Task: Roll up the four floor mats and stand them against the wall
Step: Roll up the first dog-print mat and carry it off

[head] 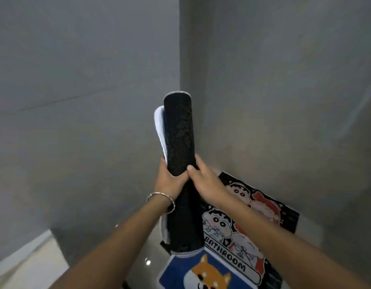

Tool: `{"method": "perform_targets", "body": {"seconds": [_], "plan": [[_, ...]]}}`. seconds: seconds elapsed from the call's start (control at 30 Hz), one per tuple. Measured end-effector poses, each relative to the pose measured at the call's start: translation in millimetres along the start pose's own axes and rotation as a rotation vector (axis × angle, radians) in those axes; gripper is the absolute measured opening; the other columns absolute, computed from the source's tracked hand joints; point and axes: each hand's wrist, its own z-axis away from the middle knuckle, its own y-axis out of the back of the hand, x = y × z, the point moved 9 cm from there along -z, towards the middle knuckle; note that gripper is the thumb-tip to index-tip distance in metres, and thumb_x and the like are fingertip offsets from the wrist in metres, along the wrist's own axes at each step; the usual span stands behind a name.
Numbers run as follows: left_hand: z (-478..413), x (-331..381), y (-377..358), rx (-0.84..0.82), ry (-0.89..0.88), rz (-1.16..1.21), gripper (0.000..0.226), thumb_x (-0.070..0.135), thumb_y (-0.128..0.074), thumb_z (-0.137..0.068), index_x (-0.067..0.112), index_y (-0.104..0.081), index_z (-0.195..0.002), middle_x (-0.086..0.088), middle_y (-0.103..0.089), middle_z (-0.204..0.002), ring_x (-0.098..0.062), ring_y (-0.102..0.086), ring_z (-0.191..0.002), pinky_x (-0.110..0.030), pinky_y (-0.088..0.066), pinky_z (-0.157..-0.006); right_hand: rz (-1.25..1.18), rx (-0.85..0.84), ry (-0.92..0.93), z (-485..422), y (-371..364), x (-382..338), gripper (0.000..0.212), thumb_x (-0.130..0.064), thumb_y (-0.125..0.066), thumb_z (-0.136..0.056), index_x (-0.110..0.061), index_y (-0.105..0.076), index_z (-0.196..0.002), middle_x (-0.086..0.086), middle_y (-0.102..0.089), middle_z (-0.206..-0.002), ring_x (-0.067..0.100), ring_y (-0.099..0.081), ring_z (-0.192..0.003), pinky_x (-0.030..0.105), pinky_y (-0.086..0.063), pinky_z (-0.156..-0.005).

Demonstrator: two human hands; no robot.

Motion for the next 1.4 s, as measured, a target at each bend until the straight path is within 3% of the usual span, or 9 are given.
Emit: {"method": "perform_targets", "body": {"seconds": [0.13,0.33,0.43,0.53,0.73,0.93,1.1,1.3,1.4], "plan": [[7,-60,5,0.093,0.125,0.091,0.053,0.008,-0.074,-0.079,0.014,-0.048,-0.124,-0.005,-0.066,-0.11,-0.012,-0.065,-0.094,-0.02,-0.053,-0.082,-0.109,-0.201,-0.061,-11,-38,47,0.052,-0.064,-0.043,-0.085,-0.054,-0.033,-0.134,-0.012,-0.056,-0.132,0.006,-0.053,-0.121,0.038,-0.041,-0.107],[50,-198,37,0.239,0.444,0.167,0.064,0.027,-0.084,-0.067,0.018,-0.051,-0.12,-0.007,-0.068,-0.108,-0.024,-0.067,-0.098,-0.045,-0.054,-0.088,-0.302,-0.51,-0.227,16,-127,142,0.048,-0.018,-0.06,-0.091,-0.042,-0.041,-0.129,-0.01,-0.06,-0.124,-0.004,-0.06,-0.105,0.021,-0.051,-0.089],[81,-272,43,0.309,0.61,0.226,0.065,0.029,-0.087,-0.06,0.019,-0.054,-0.115,-0.01,-0.069,-0.108,-0.025,-0.068,-0.095,-0.044,-0.056,-0.085,-0.241,-0.642,-0.356,45,-167,200,0.083,-0.015,-0.074,-0.075,-0.041,-0.031,-0.141,-0.004,-0.055,-0.131,0.005,-0.06,-0.109,0.029,-0.052,-0.092],[105,-329,36,0.374,0.699,0.322,0.053,0.002,-0.074,-0.077,0.013,-0.047,-0.121,-0.015,-0.065,-0.11,-0.025,-0.066,-0.091,-0.033,-0.058,-0.074,-0.202,-0.739,-0.43,66,-205,240,0.079,0.001,-0.073,-0.078,-0.051,-0.026,-0.115,-0.024,-0.049,-0.106,-0.019,-0.056,-0.086,0.005,-0.047,-0.073],[104,-433,47,0.511,0.688,0.257,0.069,0.005,-0.076,-0.073,0.008,-0.039,-0.132,-0.018,-0.061,-0.118,-0.026,-0.062,-0.098,-0.038,-0.052,-0.088,0.019,-0.798,-0.395,47,-286,326,0.121,-0.031,-0.082,-0.06,-0.043,0.001,-0.147,0.001,-0.051,-0.133,0.017,-0.056,-0.116,0.038,-0.05,-0.097],[118,-555,52,0.64,0.752,0.125,0.08,0.007,-0.072,-0.08,0.011,-0.022,-0.142,-0.014,-0.054,-0.13,-0.027,-0.057,-0.114,-0.037,-0.046,-0.099,0.105,-0.835,-0.402,46,-361,441,0.113,-0.023,-0.078,-0.074,-0.029,0.004,-0.151,0.007,-0.039,-0.146,0.023,-0.047,-0.127,0.027,-0.041,-0.096],[152,-677,37,0.685,0.926,0.05,0.083,0.018,-0.074,-0.079,0.006,-0.023,-0.144,-0.015,-0.05,-0.134,-0.03,-0.053,-0.118,-0.041,-0.044,-0.103,0.023,-0.762,-0.477,90,-401,547,0.075,-0.05,-0.065,-0.066,-0.033,-0.034,-0.133,0.002,-0.06,-0.116,0.022,-0.061,-0.105,0.039,-0.052,-0.086],[204,-806,18,0.656,1.049,-0.04,0.088,0.028,-0.071,-0.081,0.014,-0.015,-0.147,-0.012,-0.047,-0.138,-0.03,-0.05,-0.122,-0.044,-0.038,-0.107,0.151,-0.864,-0.534,163,-440,668,0.108,-0.042,-0.073,-0.074,-0.029,0.002,-0.151,0.01,-0.038,-0.139,0.031,-0.046,-0.124,0.041,-0.042,-0.1],[209,-858,12,0.63,1.055,-0.077,0.085,0.029,-0.069,-0.083,0.015,-0.015,-0.147,-0.013,-0.046,-0.139,-0.032,-0.049,-0.122,-0.044,-0.038,-0.107,0.132,-0.828,-0.559,173,-460,719,0.103,-0.036,-0.075,-0.071,-0.035,-0.006,-0.147,0.005,-0.044,-0.126,0.027,-0.053,-0.113,0.035,-0.047,-0.09]]}}
